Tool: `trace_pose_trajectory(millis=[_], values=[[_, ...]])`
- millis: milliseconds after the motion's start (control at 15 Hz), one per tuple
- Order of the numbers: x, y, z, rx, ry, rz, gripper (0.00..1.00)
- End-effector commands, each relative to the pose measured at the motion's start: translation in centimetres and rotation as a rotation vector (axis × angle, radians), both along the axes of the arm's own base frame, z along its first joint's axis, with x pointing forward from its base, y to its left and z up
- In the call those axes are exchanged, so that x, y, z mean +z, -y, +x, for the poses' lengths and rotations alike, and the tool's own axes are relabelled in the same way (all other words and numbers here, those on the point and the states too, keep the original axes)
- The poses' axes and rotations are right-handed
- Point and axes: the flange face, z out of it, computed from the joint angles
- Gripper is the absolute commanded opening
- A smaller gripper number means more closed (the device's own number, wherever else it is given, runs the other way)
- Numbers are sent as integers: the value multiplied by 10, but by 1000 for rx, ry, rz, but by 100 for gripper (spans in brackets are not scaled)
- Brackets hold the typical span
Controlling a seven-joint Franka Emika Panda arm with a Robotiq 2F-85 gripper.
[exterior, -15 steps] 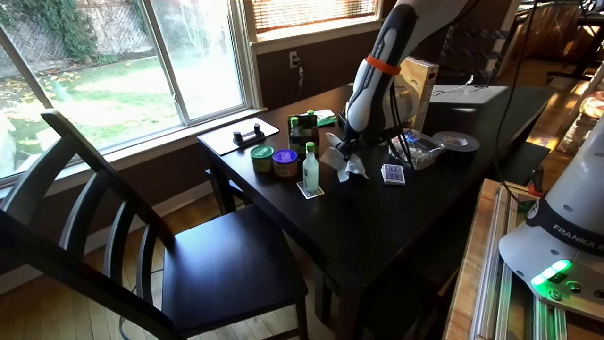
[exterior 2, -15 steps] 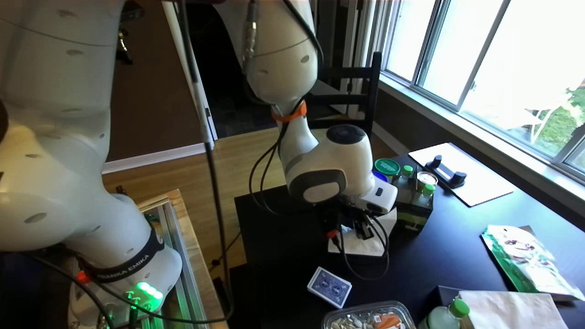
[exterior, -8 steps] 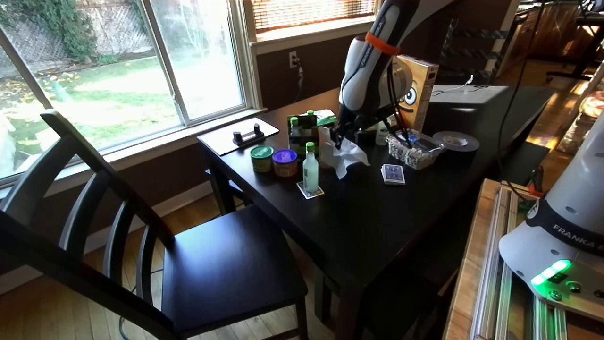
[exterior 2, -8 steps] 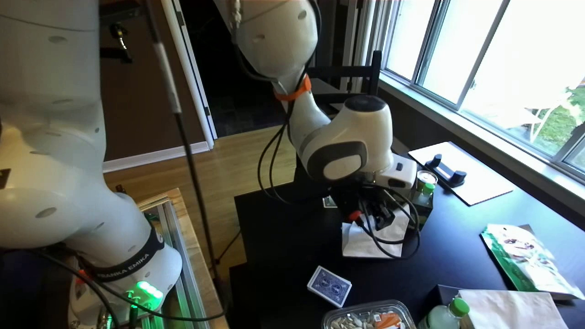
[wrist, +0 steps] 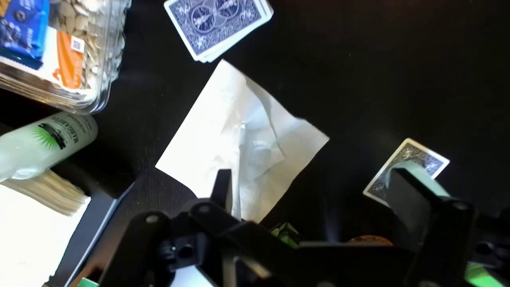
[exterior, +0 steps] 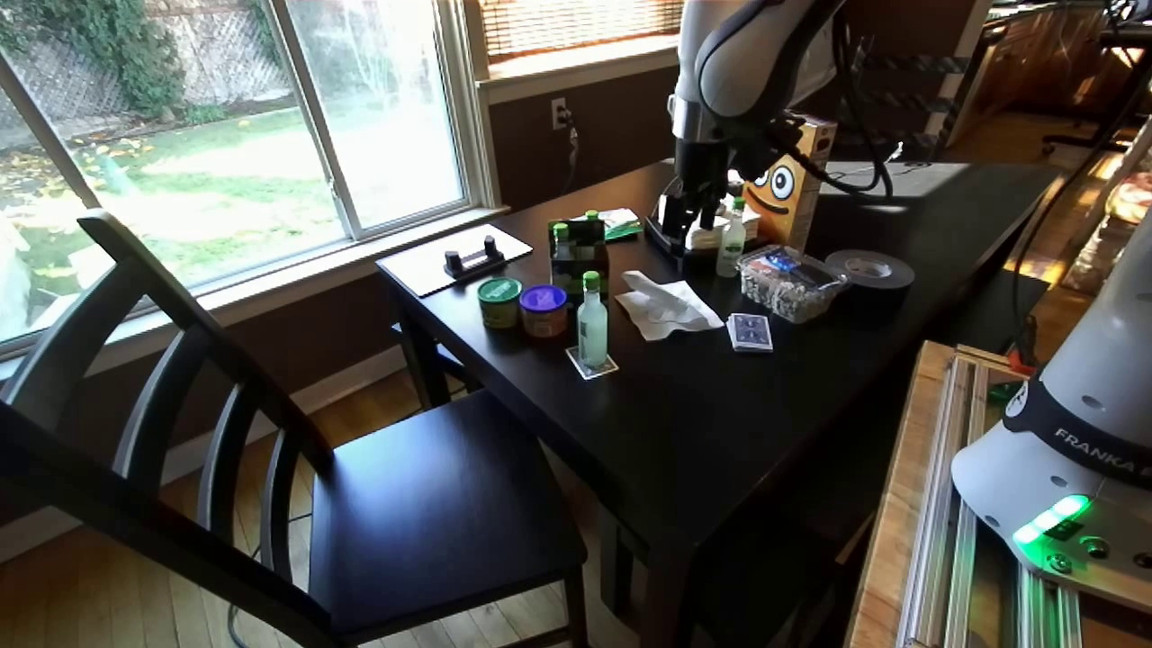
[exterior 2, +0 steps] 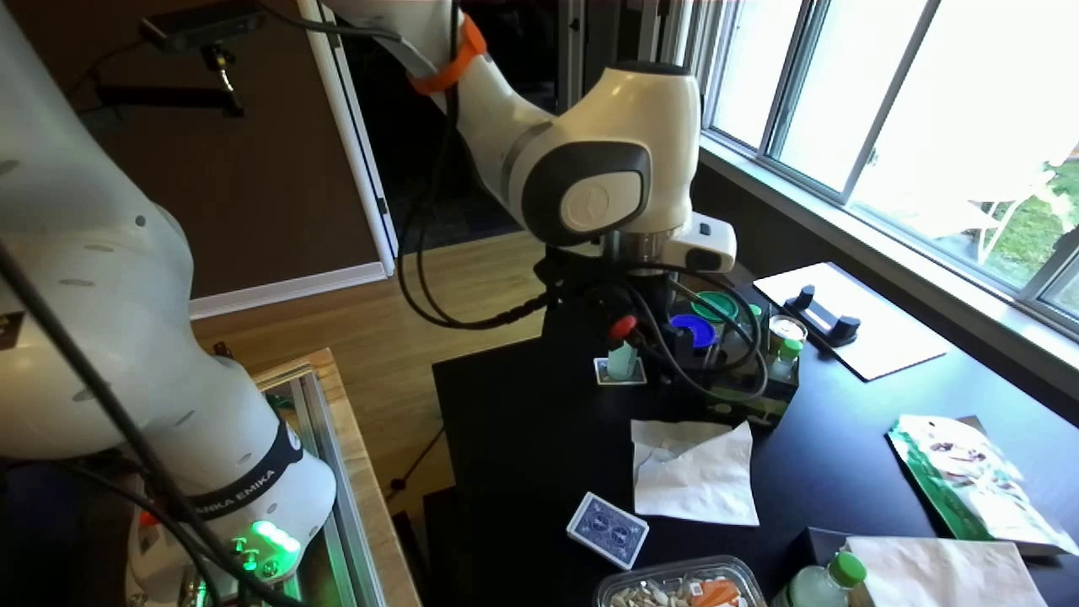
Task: Use the napkin to wipe the can with a green lid
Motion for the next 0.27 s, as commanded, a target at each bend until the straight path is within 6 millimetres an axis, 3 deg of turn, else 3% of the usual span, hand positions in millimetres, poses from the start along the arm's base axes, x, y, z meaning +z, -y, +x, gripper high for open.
trace_pose_trajectory(millis=[0, 200], values=[[10, -5, -5, 5, -5, 1, 100], [19, -7, -6, 8, 5, 1, 100]])
